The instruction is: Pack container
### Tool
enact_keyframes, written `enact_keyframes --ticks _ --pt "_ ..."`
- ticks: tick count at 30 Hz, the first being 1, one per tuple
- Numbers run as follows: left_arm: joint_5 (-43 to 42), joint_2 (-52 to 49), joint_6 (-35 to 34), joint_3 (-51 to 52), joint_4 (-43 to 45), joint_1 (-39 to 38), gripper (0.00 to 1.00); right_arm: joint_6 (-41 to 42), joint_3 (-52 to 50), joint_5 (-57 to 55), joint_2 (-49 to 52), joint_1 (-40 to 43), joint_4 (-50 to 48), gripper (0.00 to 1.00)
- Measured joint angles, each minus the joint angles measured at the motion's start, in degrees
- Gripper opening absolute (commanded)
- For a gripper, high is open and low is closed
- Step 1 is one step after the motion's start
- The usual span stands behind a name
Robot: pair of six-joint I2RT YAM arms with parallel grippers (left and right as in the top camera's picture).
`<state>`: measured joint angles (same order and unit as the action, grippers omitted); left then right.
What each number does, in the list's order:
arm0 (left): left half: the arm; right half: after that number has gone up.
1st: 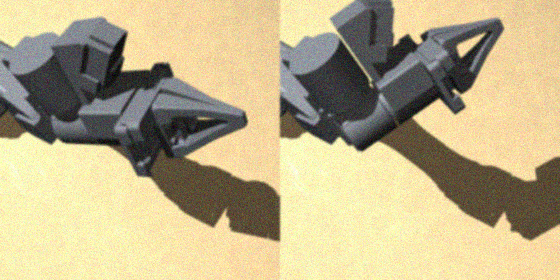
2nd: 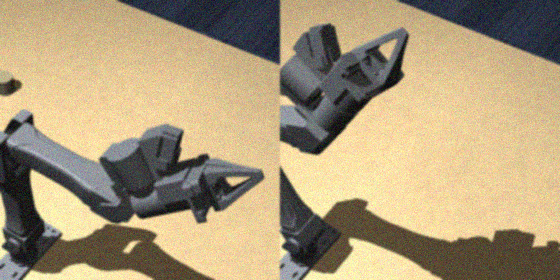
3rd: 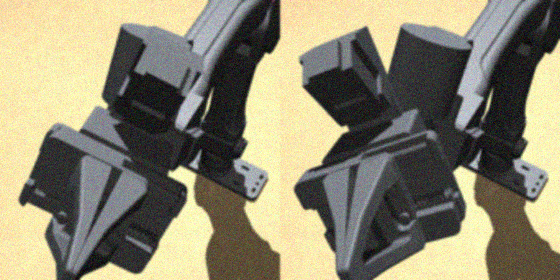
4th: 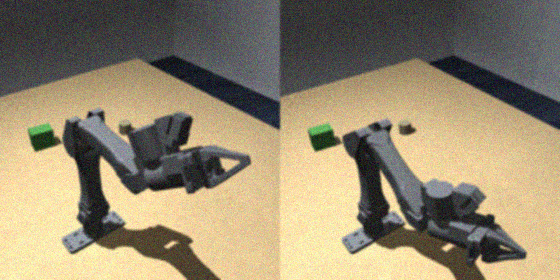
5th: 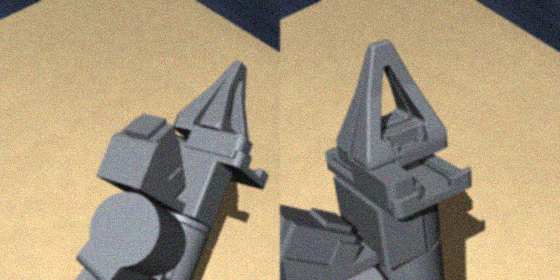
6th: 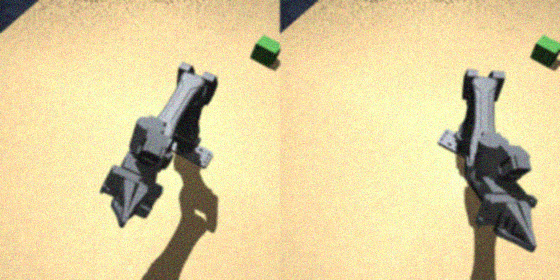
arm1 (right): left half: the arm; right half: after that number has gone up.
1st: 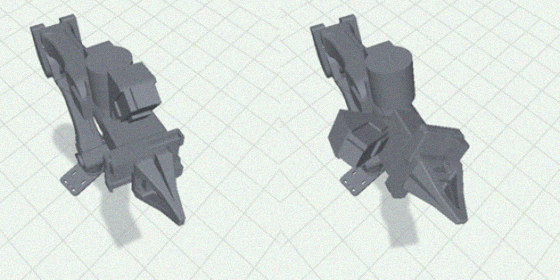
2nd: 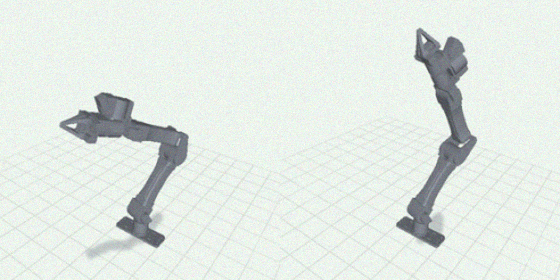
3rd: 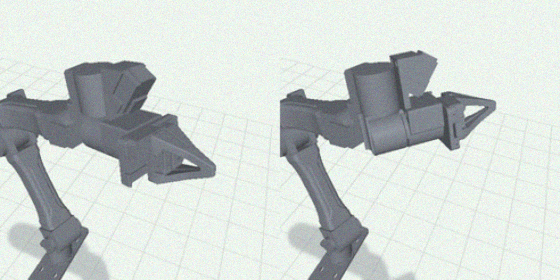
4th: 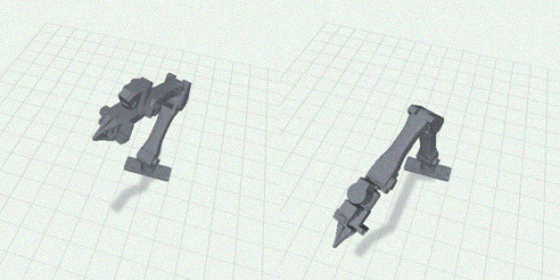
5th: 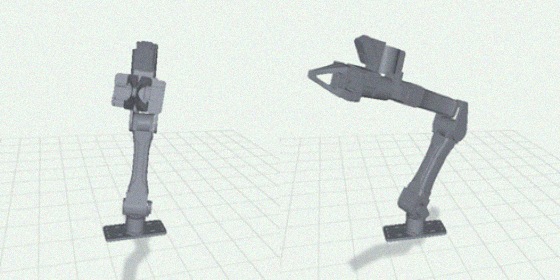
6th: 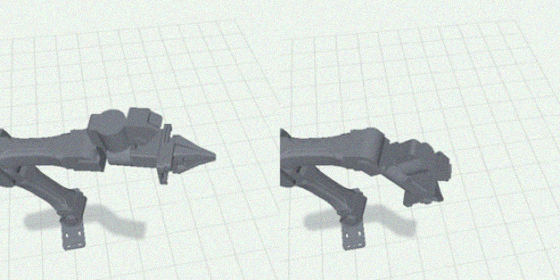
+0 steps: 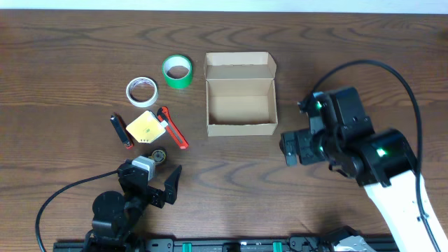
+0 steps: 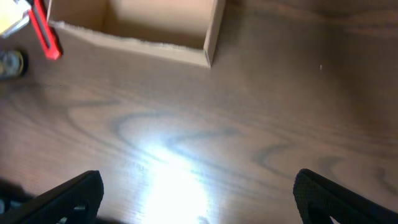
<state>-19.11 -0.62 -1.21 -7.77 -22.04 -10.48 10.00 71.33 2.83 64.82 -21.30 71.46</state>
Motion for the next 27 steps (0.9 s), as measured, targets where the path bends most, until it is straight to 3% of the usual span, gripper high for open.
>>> enact_keyframes --ticks 13,21,27 --pt "-0.96 0.0 -0.42 0.0 0.0 0.0 0.95 -0.94 0.0 0.22 -4.68 0.0 1.6 0.99" --pt "-5.99 -0.02 -10.58 -0.87 -4.48 0.0 0.95 -1.14 0.0 0.24 -4.37 0.0 1.6 0.99" --pt "-7.69 -3.8 -13.73 -4.94 -8.17 0.0 0.96 -1.14 0.0 0.24 -4.33 0.0 1.6 0.99"
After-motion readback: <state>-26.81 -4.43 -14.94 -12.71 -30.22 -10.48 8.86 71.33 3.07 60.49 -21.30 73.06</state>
